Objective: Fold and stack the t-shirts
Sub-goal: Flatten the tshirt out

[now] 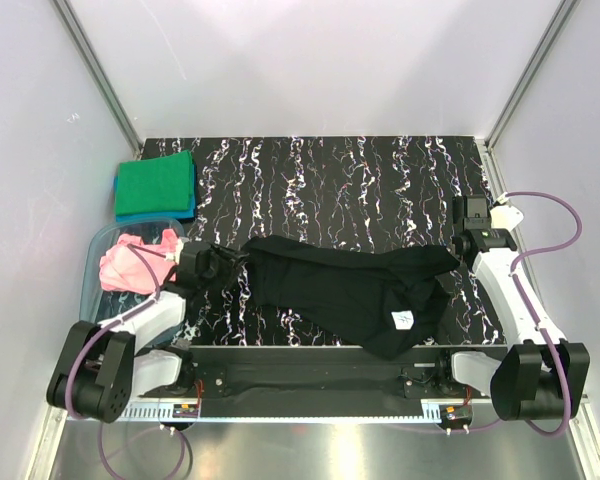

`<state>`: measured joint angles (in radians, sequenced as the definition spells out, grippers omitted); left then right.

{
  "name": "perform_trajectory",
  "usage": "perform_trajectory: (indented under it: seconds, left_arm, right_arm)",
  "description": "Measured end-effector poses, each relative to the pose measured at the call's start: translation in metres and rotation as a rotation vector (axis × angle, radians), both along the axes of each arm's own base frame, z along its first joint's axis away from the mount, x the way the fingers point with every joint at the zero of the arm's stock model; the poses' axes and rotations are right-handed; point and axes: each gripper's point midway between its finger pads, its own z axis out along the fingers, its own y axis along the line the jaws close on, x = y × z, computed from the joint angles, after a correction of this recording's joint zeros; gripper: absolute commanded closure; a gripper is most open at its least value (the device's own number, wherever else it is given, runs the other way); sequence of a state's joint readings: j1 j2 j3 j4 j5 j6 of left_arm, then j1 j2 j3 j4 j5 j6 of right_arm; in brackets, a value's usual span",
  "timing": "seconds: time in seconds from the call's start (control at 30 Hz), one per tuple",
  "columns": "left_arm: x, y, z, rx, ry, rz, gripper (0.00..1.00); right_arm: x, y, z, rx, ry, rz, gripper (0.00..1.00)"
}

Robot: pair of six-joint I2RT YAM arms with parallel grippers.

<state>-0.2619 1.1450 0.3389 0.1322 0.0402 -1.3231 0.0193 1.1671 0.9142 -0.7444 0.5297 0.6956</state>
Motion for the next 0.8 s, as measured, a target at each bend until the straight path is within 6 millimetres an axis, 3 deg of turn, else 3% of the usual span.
perform_trajectory:
  seconds: [0.43, 0.8]
  left_arm:
    - [0.014, 0.004, -0.011, -0.103, -0.012, 0.138, 0.41]
    - [0.023, 0.011, 0.024, -0.128, -0.145, 0.177, 0.41]
  right_arm:
    - [0.003, 0.002, 0.002, 0.008, -0.017, 0.005, 1.00]
    - [0.006, 0.004, 0.002, 0.022, -0.026, 0.015, 1.00]
